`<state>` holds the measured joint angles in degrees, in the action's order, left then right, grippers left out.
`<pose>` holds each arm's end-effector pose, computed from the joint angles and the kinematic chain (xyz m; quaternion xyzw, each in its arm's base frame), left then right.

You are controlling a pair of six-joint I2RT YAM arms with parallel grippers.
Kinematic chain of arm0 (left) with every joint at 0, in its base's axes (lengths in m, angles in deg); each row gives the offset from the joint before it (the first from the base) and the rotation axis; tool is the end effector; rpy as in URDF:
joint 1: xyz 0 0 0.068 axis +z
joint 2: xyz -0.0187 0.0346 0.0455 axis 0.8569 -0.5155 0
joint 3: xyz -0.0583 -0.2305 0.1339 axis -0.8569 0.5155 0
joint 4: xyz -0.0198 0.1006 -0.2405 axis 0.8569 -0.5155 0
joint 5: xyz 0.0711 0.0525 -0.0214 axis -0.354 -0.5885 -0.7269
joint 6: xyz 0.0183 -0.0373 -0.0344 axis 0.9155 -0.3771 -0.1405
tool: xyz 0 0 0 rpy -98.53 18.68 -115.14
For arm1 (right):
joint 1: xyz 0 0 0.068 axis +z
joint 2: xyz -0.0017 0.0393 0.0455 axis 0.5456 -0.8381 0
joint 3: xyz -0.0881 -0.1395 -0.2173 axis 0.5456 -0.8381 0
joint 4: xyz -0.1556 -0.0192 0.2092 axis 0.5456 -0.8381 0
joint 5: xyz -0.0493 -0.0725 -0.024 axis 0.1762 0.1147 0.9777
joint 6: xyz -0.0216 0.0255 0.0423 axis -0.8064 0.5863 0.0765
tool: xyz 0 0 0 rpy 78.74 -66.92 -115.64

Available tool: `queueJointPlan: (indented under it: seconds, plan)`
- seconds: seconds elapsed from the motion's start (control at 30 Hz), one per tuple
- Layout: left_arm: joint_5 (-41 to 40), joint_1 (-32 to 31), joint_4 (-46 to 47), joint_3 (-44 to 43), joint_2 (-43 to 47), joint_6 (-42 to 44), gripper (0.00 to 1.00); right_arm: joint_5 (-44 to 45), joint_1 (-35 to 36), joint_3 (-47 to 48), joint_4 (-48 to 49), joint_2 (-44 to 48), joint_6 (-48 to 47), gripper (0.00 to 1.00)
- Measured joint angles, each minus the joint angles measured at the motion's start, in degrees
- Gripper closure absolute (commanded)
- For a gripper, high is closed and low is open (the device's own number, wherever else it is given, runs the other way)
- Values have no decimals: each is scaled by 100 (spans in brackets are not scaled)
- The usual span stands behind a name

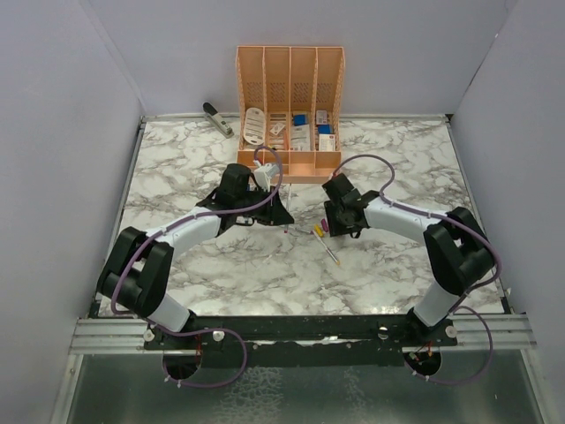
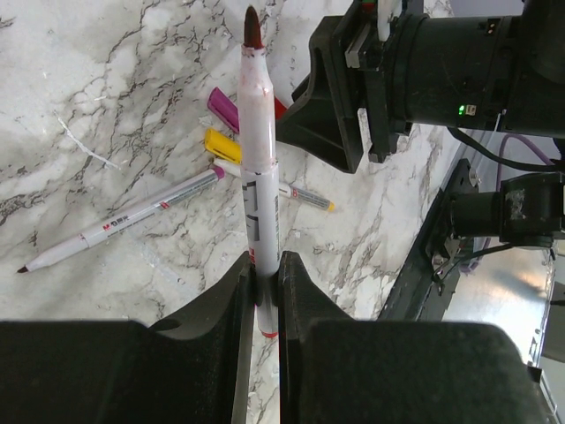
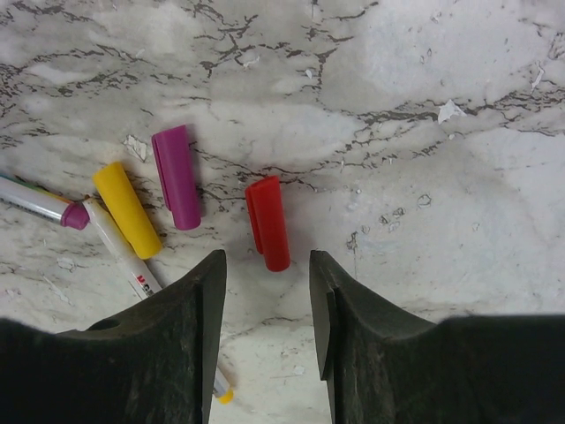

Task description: Insert the pens into the pen caps

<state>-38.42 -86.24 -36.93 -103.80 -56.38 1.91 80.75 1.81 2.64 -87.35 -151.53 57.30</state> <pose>0.2732 -0.1666 0.2153 0.1685 0.8248 -0.4697 0.2660 0.2644 0.1751 0.1685 -0.0789 0.9738 0.0002 0.2134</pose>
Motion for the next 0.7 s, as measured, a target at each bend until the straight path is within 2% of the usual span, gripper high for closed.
queueJointPlan:
  seconds: [0.33,0.7]
  plan:
    - [76,-13,-22,-120,-61,35,100,-2,0,264,114,-372,-68,61]
    - [76,-13,-173,-251,-136,203,100,-33,-52,258,190,-404,26,75]
